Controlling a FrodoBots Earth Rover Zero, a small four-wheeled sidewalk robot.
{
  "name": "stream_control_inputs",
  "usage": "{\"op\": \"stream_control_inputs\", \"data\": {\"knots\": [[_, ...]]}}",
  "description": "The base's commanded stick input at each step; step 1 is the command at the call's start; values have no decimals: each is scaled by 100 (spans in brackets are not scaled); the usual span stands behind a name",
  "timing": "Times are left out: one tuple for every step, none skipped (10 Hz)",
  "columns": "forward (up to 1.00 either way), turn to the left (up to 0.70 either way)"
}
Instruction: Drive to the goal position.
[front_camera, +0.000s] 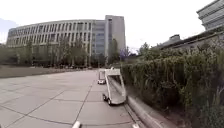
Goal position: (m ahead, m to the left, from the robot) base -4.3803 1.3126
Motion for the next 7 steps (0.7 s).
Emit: {"op": "stream_control_inputs", "data": {"knots": [[6, 0], [6, 0], [6, 0], [6, 0], [6, 0], [6, 0], [6, 0]]}}
